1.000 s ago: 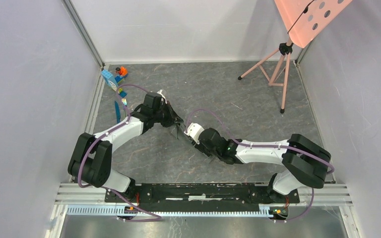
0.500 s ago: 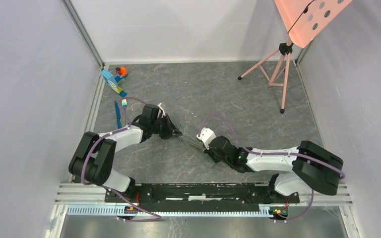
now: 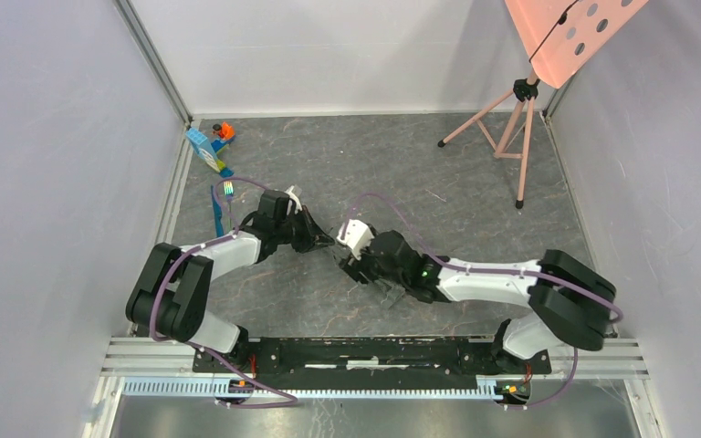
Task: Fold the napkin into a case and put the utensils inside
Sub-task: Grasp the top corner of the smaller rectangle folded napkin from the folded napkin.
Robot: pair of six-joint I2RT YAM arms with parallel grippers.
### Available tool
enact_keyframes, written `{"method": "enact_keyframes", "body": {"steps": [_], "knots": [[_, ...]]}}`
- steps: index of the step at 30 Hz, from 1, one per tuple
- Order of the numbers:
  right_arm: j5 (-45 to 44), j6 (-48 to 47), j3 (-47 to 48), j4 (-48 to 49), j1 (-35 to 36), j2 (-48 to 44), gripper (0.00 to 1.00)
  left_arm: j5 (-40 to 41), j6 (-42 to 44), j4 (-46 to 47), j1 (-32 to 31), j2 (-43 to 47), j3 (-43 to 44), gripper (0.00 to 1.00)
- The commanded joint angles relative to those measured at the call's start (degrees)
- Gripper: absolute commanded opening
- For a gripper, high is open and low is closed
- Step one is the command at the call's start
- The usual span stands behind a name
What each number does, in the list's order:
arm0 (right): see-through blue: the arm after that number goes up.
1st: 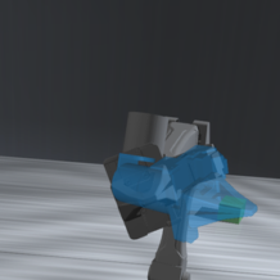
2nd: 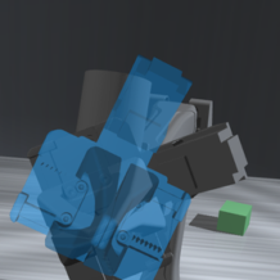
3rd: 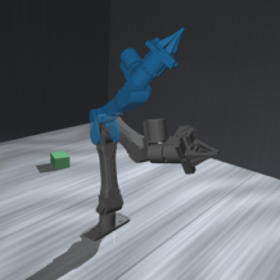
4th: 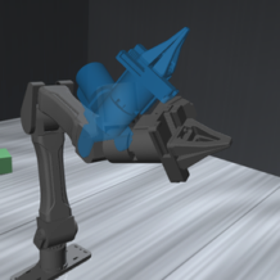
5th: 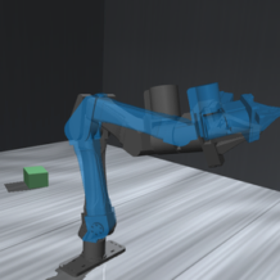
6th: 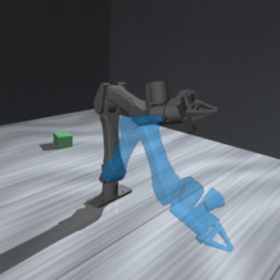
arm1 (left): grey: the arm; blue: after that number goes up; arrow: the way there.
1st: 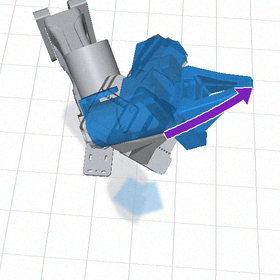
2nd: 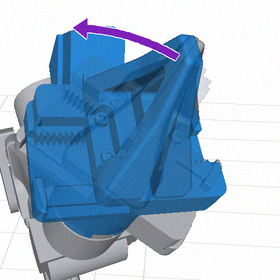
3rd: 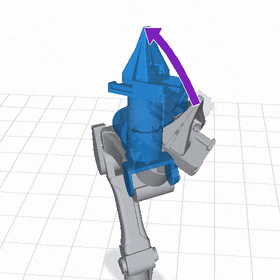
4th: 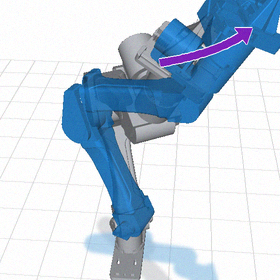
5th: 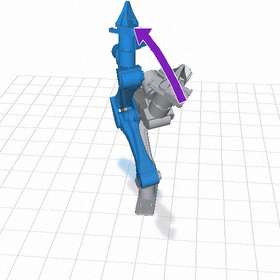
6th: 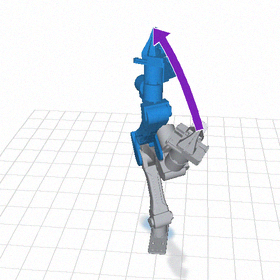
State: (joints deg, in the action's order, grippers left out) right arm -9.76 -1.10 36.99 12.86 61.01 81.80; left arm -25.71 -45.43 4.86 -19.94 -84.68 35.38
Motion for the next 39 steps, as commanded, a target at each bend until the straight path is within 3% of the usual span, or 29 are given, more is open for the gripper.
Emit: {"method": "enact_keyframes", "body": {"steps": [1, 8, 14, 23, 36, 39], "knots": [[1.71, -2.94, 7.29, 7.05, 0.07, 6.97, 0.72, -1.61, -2.03, 1.12, 0.35, 1.61, 1.7, 0.02], [-0.82, -2.79, 13.7, 9.71, 0.07, 15.77, 0.55, -1.38, -1.88, -1.59, 0.37, 4.38, 2.42, 0.02], [-5.06, -1.31, 13.99, 12.02, 0.07, 18.12, 0.54, -1.44, -1.99, -2.31, 0.35, 5.61, 2.29, 0.02], [-6.14, -0.27, 14.37, 13.79, 0.03, 19.2, 0.41, -1.88, -2.29, -1.97, 0.35, 5.38, 2.28, 0.02], [-7.58, 0.17, 15.91, 14.03, 0.07, 20.9, 0.43, -1.88, -2.74, -2.38, 0.39, 6.62, 2.1, 0.02], [-8.51, 0.22, 15.7, 14.31, 0.07, 20.97, 0.32, -1.96, -2.8, -2.49, 0.36, 6.89, 2.07, 0.02]]}}
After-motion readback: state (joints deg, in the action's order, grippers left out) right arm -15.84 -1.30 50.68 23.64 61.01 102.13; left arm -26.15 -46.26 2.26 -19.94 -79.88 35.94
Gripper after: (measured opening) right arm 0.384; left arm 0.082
